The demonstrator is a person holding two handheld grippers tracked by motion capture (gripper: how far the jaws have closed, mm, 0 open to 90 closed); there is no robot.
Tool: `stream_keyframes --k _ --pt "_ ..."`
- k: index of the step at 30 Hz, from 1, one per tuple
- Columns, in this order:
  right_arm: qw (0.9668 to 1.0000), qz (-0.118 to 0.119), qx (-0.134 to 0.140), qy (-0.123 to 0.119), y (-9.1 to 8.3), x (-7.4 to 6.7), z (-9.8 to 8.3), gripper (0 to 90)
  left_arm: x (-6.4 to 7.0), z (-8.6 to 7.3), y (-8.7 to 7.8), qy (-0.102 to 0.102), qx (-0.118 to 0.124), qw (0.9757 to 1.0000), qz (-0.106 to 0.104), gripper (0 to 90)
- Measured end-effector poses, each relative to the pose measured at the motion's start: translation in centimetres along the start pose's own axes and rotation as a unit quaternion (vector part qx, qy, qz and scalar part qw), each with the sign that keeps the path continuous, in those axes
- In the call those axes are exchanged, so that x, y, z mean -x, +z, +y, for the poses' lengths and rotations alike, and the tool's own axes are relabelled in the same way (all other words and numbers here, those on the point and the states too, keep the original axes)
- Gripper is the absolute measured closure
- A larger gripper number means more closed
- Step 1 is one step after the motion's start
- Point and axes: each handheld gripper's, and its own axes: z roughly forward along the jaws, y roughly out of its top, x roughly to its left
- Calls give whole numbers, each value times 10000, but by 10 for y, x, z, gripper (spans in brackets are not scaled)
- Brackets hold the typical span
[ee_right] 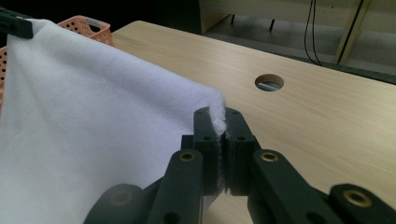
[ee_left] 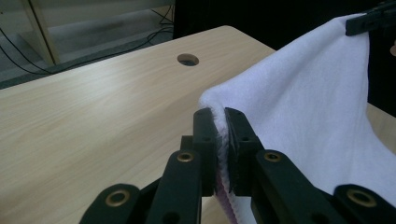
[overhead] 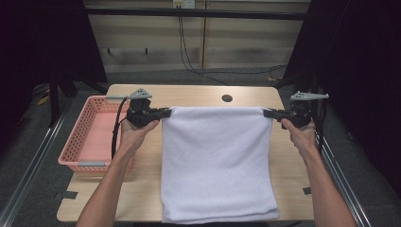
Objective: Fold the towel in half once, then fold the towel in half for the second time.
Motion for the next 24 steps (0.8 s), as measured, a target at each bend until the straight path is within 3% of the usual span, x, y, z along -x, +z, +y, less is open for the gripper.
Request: stream_keyframes --k 4,6,8,11,17,19,24 --pt "10000 -36 1 -20 2 3 12 855 -5 5 7 -122 42 9999 100 841" --pt "10000 -59 5 16 3 6 16 855 -5 10 7 -65 2 9999 134 841" --pt "9999 -52 65 59 2 8 19 855 -1 13 4 -45 136 9999 53 841" --pt "9999 12 153 30 -1 7 18 855 3 14 1 138 114 9998 60 841" --pt "9998 129 139 -105 -15 -2 4 855 17 2 -9 294 170 9994 -106 839" --pt "9996 203 135 -159 -20 -7 -4 854 22 -4 -11 345 41 9994 -72 839" --pt "9986 393 128 -331 -37 -26 -27 853 37 -19 -24 449 77 9989 -130 838"
